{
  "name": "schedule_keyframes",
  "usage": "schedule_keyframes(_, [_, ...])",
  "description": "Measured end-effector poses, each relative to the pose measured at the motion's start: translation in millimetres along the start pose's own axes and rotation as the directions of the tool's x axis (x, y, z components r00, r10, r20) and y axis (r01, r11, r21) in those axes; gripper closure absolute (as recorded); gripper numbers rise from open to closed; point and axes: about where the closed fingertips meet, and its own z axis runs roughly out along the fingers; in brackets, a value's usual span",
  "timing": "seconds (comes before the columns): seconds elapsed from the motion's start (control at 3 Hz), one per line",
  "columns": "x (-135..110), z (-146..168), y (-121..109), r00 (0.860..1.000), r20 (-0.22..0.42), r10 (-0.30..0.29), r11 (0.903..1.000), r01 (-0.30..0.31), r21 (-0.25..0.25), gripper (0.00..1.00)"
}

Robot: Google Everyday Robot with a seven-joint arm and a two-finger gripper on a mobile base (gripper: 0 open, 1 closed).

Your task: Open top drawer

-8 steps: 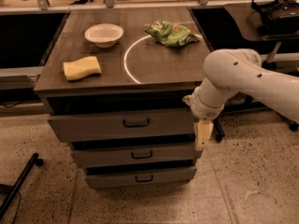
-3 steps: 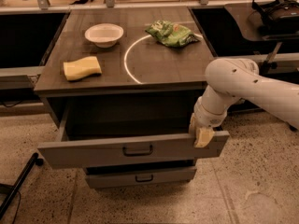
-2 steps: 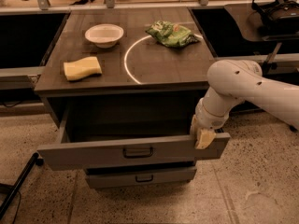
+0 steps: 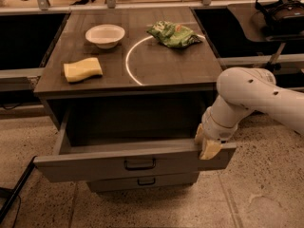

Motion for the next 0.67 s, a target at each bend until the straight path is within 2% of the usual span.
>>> schedule_keyframes(0.33, [0.0, 0.0, 0.0, 1.000, 0.000, 0.000, 1.0000, 0.000, 0.000, 0.82])
schedule_keyframes(0.67, [0.0, 0.0, 0.0, 1.000, 0.000, 0.000, 1.0000, 0.000, 0.000, 0.59])
